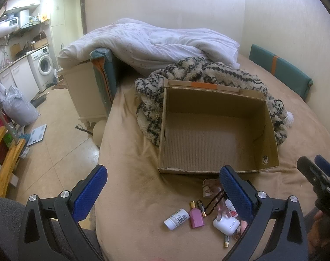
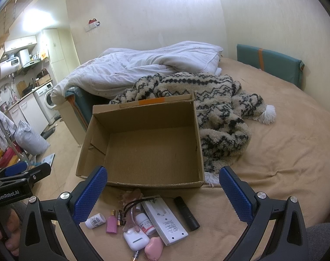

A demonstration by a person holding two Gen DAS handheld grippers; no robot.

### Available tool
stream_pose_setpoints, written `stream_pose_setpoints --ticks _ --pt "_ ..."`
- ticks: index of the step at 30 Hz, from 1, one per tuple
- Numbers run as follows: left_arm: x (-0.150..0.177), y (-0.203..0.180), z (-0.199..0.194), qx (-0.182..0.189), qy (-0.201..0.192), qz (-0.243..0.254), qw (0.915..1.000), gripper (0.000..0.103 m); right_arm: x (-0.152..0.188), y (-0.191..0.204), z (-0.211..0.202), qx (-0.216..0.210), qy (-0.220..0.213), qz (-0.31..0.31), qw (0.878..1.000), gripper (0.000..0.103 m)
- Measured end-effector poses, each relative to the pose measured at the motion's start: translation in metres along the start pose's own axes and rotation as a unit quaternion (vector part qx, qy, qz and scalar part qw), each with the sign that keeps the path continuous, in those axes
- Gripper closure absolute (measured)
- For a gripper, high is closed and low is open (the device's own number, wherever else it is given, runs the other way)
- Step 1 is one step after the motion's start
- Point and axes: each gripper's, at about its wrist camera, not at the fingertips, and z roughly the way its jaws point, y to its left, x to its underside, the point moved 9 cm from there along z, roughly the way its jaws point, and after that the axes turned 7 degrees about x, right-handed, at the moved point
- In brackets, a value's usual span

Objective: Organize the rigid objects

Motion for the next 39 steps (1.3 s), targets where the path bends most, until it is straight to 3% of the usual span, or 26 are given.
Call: stream_pose_setpoints --ticks 39 --pt "-0.0038 -0.0098 -0.0031 -0.001 0.002 0.000 1.0000 0.000 -0.0007 -0.0009 -0.0008 0.000 0.000 0.000 1.000 0.000"
